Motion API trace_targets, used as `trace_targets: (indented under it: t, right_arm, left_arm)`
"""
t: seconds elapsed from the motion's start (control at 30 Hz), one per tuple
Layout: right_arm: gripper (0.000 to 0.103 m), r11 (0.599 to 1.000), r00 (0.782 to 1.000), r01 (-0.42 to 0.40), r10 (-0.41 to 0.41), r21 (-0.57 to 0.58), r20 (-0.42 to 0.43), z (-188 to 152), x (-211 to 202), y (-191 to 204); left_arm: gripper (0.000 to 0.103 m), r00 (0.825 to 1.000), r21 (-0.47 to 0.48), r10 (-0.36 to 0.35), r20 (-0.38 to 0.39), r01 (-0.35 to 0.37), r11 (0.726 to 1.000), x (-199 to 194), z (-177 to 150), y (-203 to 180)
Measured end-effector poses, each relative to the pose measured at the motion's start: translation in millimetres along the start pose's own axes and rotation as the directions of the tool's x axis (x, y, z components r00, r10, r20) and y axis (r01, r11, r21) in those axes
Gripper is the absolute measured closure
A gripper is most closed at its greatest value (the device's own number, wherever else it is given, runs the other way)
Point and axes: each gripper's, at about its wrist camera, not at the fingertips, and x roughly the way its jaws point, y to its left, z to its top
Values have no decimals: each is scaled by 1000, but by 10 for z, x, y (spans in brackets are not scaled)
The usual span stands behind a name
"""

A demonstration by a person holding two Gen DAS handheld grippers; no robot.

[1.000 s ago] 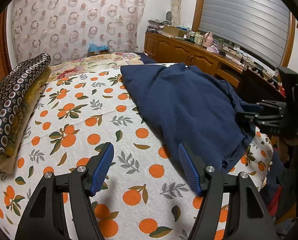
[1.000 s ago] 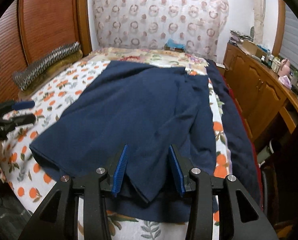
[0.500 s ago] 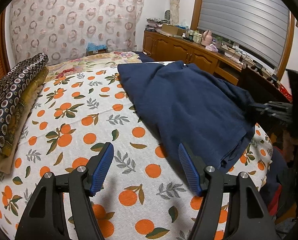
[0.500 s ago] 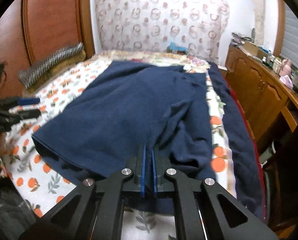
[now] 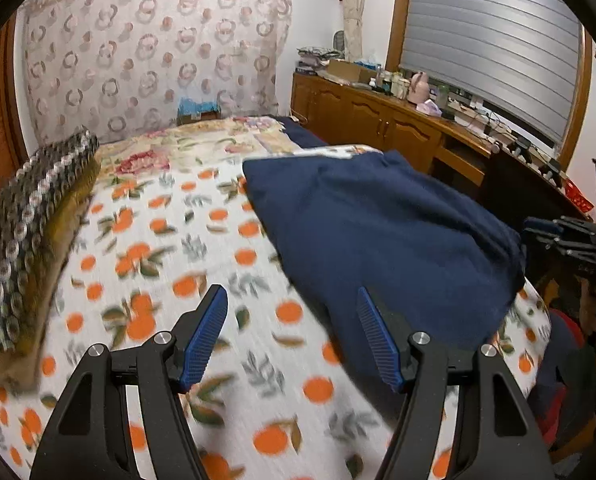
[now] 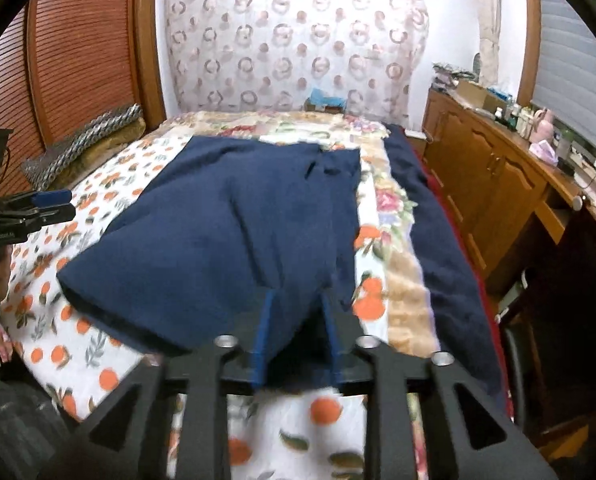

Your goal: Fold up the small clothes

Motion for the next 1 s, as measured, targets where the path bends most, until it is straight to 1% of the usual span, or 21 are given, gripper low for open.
trace_targets:
  t: [0.07, 0.1, 0.2, 0.3, 0.37, 0.43, 0.6, 0.77, 0.83, 0.87, 0.9, 1.0]
  right_arm:
    - [61, 1000, 1000, 0, 0, 2, 30, 137, 5, -61]
    - [60, 1000, 999, -4, 4, 1, 40, 214, 33, -94]
    - [60, 1000, 998, -19, 20, -14, 52, 436, 188, -175]
    - [60, 999, 998, -43, 44, -25, 40, 670, 480, -231]
    - [60, 997, 997, -67, 68, -25, 29, 823, 712, -240]
    - [60, 995, 995, -96, 97, -32, 23, 860, 895, -263]
    - [60, 987, 989, -143, 141, -68, -37, 1028, 1457, -360]
    - [60, 978, 978, -195, 188, -74, -93, 1177, 1794, -504]
    - [60, 975, 974, -210, 202, -73, -105, 1240, 1882, -551]
    - [60, 972, 971, -222, 213, -73, -107, 1265, 1917, -543]
    - [60, 969, 967, -236, 227, -73, -111, 1271, 1943, -547]
    - [60, 963, 961, -258, 248, -75, -121, 1296, 2010, -550]
  left_arm:
    - [34, 1000, 11, 1, 6, -1, 1000, 46, 87, 2]
    - [33, 1000, 20, 0, 3, 0, 1000, 99, 157, -3]
    - [24, 1000, 35, -29, -11, 29, 999, 229, 272, -6]
    - [24, 998, 48, -38, -48, 40, 998, 447, 379, -7]
    - [23, 997, 56, -26, -73, 30, 998, 594, 422, -4]
    - [23, 995, 62, -14, -97, 20, 998, 739, 455, 19]
    - [23, 988, 57, -2, -155, 11, 998, 1067, 545, 117]
    - [23, 981, 50, 16, -195, -7, 999, 1300, 586, 208]
    - [12, 978, 47, 20, -209, -11, 999, 1370, 563, 231]
    - [12, 976, 43, 18, -217, -9, 999, 1401, 543, 242]
    - [12, 978, 51, 23, -205, -12, 999, 1400, 528, 234]
    - [12, 979, 57, 25, -202, -14, 998, 1401, 522, 228]
